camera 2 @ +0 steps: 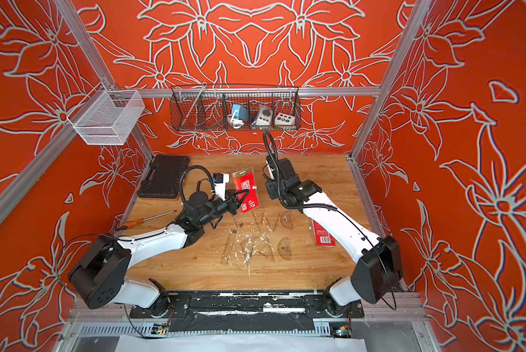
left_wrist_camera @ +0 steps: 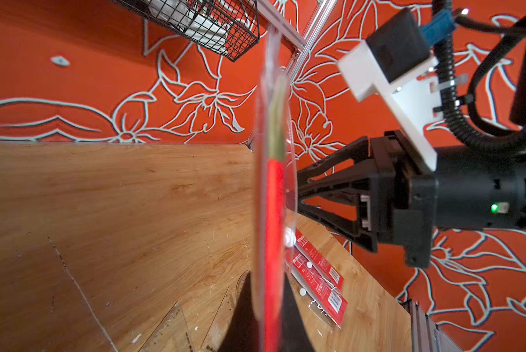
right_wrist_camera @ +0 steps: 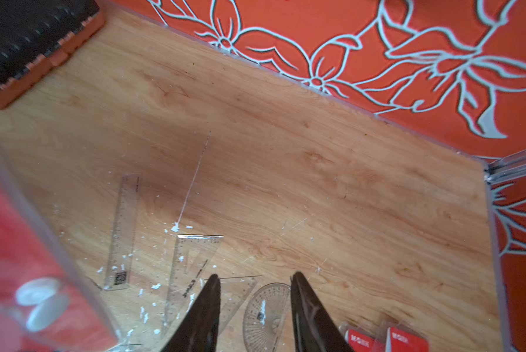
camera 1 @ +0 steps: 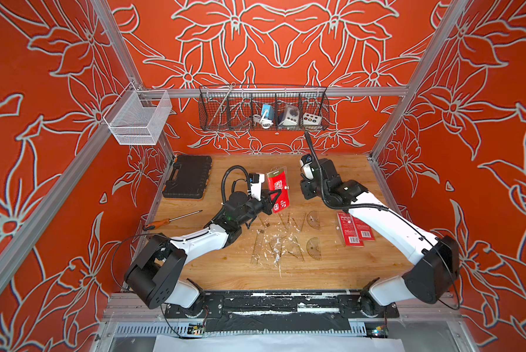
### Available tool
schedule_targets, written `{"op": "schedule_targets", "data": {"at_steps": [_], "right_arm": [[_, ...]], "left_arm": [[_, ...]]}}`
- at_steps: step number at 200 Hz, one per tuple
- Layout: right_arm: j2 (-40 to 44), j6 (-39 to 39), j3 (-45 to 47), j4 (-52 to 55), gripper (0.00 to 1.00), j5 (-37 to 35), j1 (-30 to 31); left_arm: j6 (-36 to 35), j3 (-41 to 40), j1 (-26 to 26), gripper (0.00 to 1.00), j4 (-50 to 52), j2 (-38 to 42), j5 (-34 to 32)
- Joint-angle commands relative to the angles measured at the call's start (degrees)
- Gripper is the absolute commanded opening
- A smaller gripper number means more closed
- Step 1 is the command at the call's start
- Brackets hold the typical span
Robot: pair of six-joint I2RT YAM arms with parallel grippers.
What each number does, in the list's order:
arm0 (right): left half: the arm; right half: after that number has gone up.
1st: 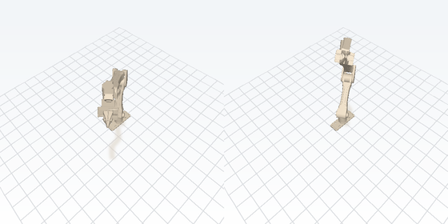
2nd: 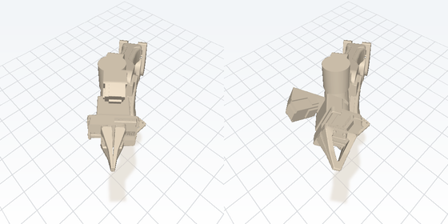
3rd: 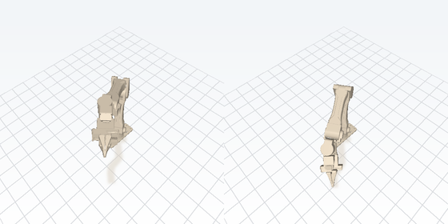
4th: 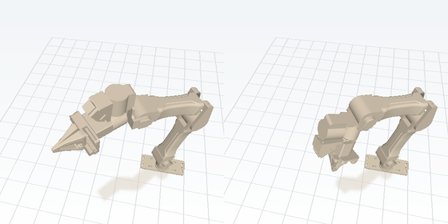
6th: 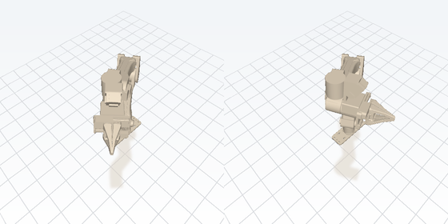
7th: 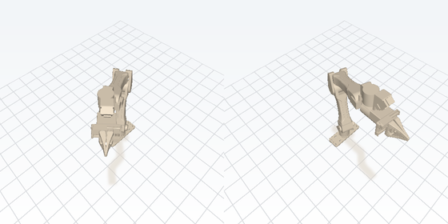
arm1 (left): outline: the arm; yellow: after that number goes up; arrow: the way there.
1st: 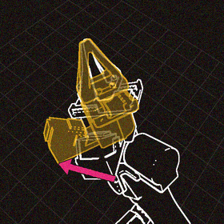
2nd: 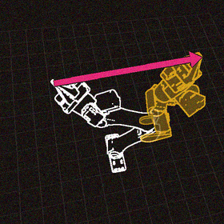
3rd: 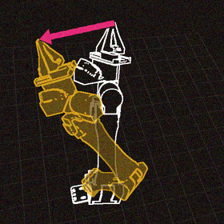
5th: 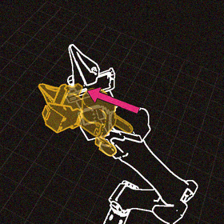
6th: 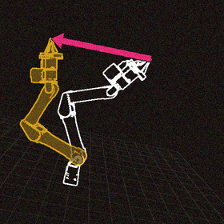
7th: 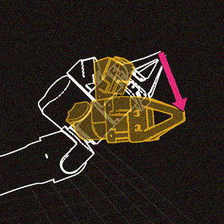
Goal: Open the ruler set and take out the ruler
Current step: Open the ruler set bag.
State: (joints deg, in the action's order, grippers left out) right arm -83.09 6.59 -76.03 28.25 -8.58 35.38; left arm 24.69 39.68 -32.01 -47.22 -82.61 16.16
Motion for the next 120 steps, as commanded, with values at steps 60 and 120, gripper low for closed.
{"op": "schedule_targets", "data": {"at_steps": [60, 120], "right_arm": [[8.12, 1.85, 6.09, -4.03, 0.61, 16.59, 1.25], [4.34, 4.30, 6.02, -7.12, 0.63, 13.25, 3.71]], "left_arm": [[0.47, 1.76, 0.28, 0.00, -2.91, 0.05, 1.07], [1.26, 2.23, 0.28, 0.00, -3.46, -0.50, 2.21]]}}
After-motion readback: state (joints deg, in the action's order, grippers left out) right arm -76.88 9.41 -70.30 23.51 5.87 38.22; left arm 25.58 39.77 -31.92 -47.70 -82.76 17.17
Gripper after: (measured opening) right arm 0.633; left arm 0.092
